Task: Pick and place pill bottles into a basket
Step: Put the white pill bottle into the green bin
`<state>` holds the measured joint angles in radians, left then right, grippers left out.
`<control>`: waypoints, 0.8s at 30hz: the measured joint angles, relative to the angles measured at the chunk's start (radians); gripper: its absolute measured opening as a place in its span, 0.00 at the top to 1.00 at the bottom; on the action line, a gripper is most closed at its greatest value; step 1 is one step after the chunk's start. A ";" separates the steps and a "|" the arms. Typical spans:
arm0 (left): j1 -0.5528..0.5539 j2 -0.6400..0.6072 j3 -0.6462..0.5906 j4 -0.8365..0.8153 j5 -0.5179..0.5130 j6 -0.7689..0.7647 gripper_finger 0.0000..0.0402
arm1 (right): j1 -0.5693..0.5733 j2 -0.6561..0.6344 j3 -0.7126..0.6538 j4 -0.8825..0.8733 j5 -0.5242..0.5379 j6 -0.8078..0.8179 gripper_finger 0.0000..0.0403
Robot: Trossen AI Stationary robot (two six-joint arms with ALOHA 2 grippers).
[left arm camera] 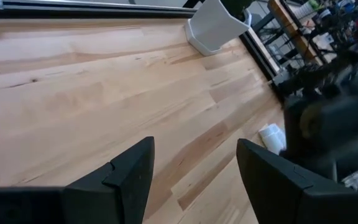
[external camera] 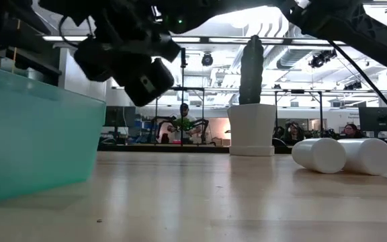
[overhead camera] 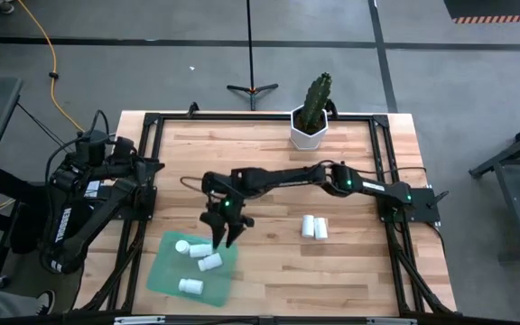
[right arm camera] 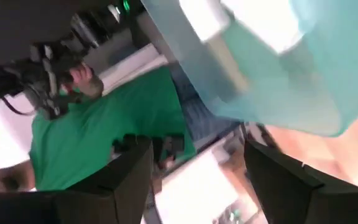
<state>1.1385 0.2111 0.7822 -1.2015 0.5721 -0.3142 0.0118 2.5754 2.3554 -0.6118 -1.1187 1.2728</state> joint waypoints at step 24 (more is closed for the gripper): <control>0.000 0.000 0.000 -0.052 -0.003 0.085 0.35 | -0.110 -0.223 0.001 -0.690 1.200 -0.537 0.40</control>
<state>1.1385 0.2111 0.7822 -1.2535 0.5694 -0.2291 -0.0986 2.3526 2.3562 -1.3019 0.0815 0.7362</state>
